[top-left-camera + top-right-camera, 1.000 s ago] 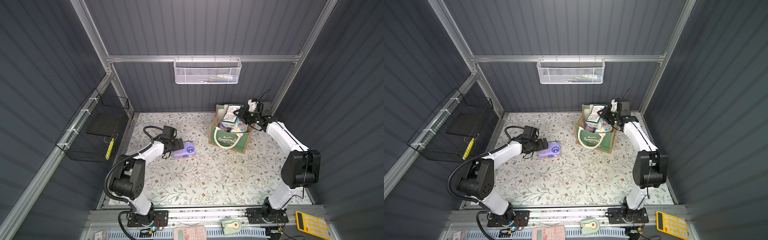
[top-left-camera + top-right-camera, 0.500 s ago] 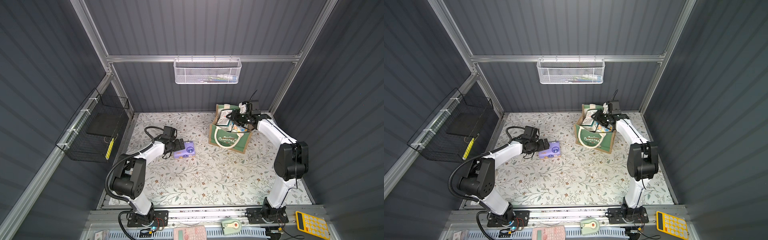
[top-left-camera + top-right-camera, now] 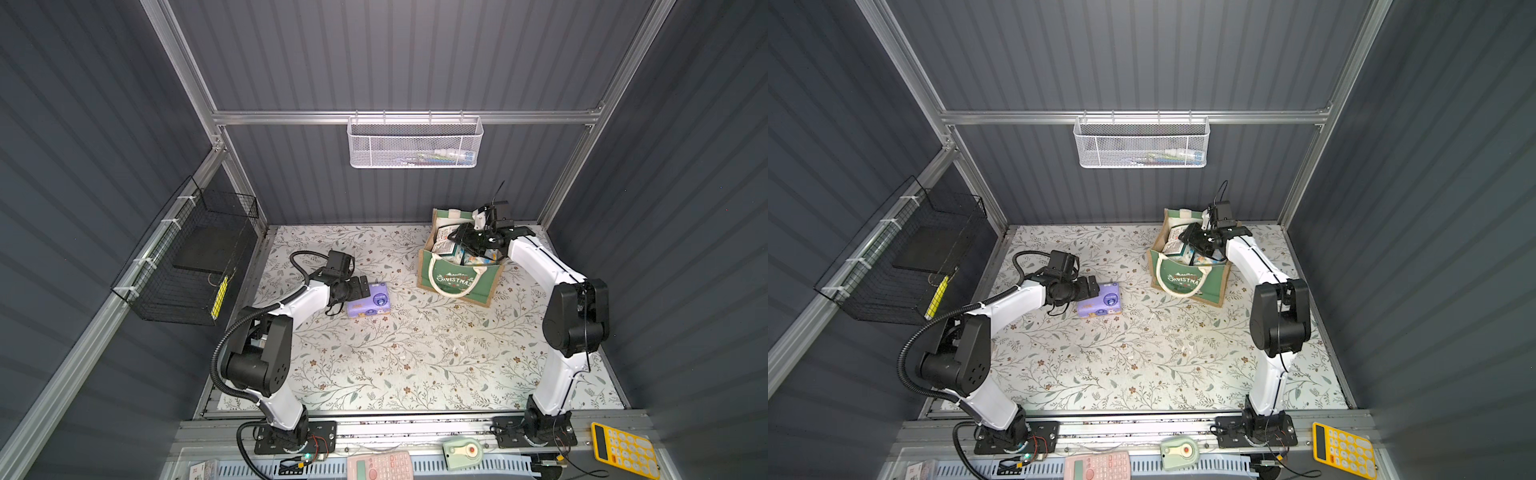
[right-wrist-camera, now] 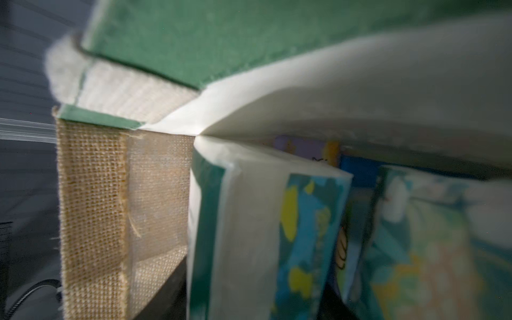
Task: Put tissues into the canvas bag
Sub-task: Place the pack of facial tissues in the canvas bag.
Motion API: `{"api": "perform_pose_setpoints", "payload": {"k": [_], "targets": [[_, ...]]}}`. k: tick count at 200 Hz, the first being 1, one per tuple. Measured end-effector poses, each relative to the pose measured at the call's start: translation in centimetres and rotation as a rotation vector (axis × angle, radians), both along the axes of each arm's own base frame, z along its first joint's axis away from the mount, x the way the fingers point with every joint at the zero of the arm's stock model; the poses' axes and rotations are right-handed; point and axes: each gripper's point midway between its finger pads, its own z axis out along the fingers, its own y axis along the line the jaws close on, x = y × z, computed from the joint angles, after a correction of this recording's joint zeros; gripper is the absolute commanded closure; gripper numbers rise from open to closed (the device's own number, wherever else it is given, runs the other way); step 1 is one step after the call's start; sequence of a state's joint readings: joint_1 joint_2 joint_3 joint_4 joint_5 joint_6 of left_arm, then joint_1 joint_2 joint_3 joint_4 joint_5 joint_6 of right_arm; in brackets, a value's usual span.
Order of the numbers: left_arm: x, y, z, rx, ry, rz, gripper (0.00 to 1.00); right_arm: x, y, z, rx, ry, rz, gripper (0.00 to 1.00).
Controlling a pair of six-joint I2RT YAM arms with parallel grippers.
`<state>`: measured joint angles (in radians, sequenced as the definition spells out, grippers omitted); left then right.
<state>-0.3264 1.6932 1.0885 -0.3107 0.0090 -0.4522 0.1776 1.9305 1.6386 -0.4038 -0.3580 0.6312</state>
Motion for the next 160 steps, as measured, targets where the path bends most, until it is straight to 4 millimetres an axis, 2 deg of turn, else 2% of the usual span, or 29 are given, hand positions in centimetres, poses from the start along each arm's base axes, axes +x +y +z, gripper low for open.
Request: {"api": "perform_pose_setpoints", "payload": {"k": [27,46,67,92,110,130,160], "targets": [[1.3,-0.4,0.4,0.008,-0.015,-0.018,0.0,0.1,-0.9,-0.1,-0.049,-0.008,-0.029,0.27],[2.6,-1.0,1.0,0.007,-0.033,-0.04,0.0,-0.3,-1.4,0.8,-0.073,-0.035,-0.037,0.21],[3.9,-1.5,1.4,0.017,-0.049,-0.059,0.0,-1.0,-2.0,2.8,-0.095,-0.084,-0.045,0.12],[4.3,-1.3,0.9,0.046,-0.041,-0.069,0.0,-1.8,-2.6,6.5,-0.096,-0.18,-0.06,0.03],[4.1,-1.3,0.3,0.058,-0.025,-0.085,0.01,-2.6,-2.8,9.2,-0.085,-0.256,-0.062,0.01],[4.0,-1.5,-0.1,0.057,-0.014,-0.114,0.02,-3.7,-2.8,11.3,-0.065,-0.315,-0.059,0.01],[3.7,-2.5,-1.0,0.035,0.009,-0.176,0.09,-5.9,-2.9,11.8,-0.047,-0.35,-0.046,0.01]]}}
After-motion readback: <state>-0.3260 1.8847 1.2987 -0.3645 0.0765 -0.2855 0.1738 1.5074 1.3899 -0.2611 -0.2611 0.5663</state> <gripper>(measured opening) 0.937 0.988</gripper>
